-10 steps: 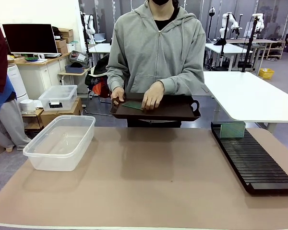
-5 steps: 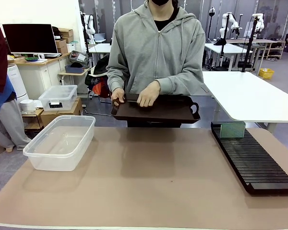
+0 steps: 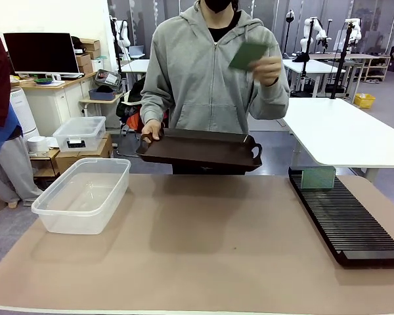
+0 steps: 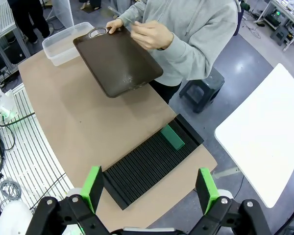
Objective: Sort PCBs into racks and boxes based on the side picked up.
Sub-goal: Pick up the Blank PCB handed by the Human.
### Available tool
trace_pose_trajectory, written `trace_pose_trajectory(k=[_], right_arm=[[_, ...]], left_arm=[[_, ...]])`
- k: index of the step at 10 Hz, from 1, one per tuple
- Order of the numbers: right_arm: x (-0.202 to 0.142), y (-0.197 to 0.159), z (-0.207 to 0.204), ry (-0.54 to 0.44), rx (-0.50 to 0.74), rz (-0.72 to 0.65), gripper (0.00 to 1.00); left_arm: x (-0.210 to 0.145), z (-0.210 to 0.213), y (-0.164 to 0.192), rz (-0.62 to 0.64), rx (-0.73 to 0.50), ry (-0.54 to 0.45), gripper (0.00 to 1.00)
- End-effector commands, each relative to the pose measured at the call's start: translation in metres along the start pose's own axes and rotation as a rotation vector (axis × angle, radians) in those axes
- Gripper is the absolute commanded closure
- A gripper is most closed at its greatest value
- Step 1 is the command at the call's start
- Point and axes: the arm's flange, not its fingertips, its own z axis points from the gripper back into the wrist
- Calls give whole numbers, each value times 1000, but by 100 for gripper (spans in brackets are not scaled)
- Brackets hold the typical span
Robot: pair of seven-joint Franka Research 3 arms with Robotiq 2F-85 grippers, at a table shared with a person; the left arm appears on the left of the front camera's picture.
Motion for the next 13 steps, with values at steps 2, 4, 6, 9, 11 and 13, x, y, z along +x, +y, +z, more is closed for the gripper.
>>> trace_pose_trajectory(k=[2,4,6,9,11,13], right_arm=[[1,1,-1,5,-7,-5,0],[1,1,-1,5,-7,-5,0],[1,1,-1,5,-7,-5,0],[1,1,-1,5,-7,-5,0],[1,1,-1,5,-7,-5,0],[1,1,-1,5,-7,-5,0]], left_arm=[[-1,-1,-1,6,-2,0,0],[-1,-1,-1,6,-2,0,0],[-1,-1,-1,6,-2,0,0],[-1,-1,-1,6,-2,0,0],[-1,-1,-1,6,-2,0,0],[-1,-1,-1,6,-2,0,0]])
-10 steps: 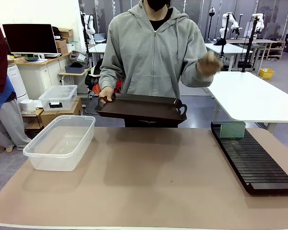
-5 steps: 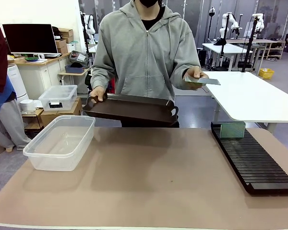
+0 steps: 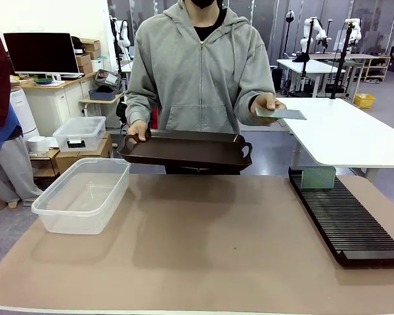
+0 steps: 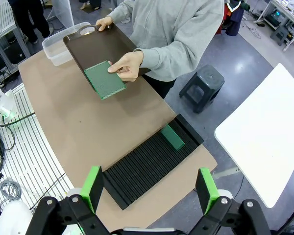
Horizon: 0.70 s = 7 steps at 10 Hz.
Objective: Sort PCBs into racks and boxes based on the side picked up.
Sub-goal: Pick up the Blank PCB handed by the Human.
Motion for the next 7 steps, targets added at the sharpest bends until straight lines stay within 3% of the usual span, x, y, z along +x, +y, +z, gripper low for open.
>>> trace_pose_trajectory(k=[1,4,7], right_arm=[[1,1,-1,5,-7,-5,0],[0,0,0,0,0,0,0],[20,-9,-38,-77,245,-256,0]], left_arm=[[-1,-1,-1,6,-2,0,0],[-1,-1,-1,6,-2,0,0],[-1,-1,-1,6,-2,0,0]])
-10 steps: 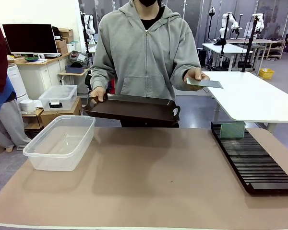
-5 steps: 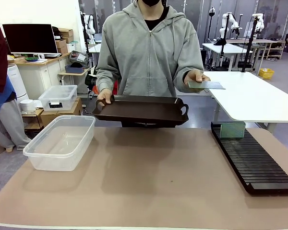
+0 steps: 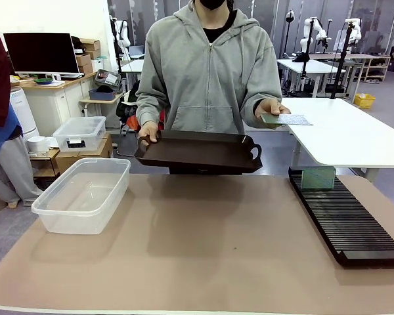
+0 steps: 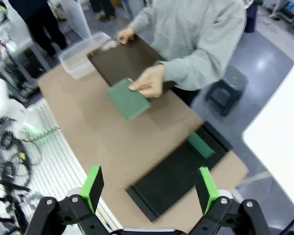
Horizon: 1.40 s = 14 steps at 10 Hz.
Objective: Sort PCBs into racks and boxes based on the side picked up.
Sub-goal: Pick up the Blank PCB handed by the Human.
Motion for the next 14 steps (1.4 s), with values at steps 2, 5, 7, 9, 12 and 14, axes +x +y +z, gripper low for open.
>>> trace_pose_trajectory(k=[2,5,7,9,12,14], right_arm=[[19,-11,-23,-28,185,-213,0],[21,-24,-49,48,340,-400,0],[16,-38,-74,92,472,-502,0],[3,-53,-100,84,494,-638,0],[-19,-59,-141,-6,487,-735,0],[-35,-56,-170,-44,500,-754,0]], left_arm=[[-1,-1,-1,7,-2,0,0],[-1,-1,-1,7,-2,0,0],[-1,-1,-1,7,-2,0,0],[-1,-1,-1,7,-2,0,0],[-1,-1,-1,7,-2,0,0],[-1,-1,-1,7,-2,0,0]])
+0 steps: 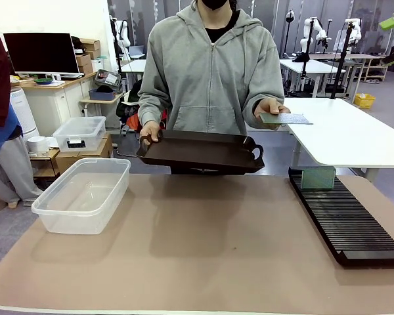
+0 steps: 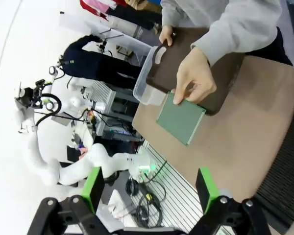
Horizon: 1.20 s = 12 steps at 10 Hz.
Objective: Sort PCBs into racks and boxes based on the side picked up.
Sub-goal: Pick up the Blank PCB handed by the Human.
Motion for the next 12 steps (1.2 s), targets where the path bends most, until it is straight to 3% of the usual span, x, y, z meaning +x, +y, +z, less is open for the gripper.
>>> trace_pose_trajectory(k=[1,4,5,10,12], right_arm=[[-20,-4,-27,-56,50,-1,0],[-27,-18,-50,-144,53,27,0],[-14,-17,-35,-56,30,-21,0],[-15,-17,-39,-78,36,-6,0],[-7,-41,-43,-101,190,-132,0]], left_arm=[[-1,-1,-1,7,-2,0,0],[-1,-1,-1,7,-2,0,0],[-1,-1,-1,7,-2,0,0],[-1,-1,-1,7,-2,0,0],[-1,-1,-1,7,-2,0,0]])
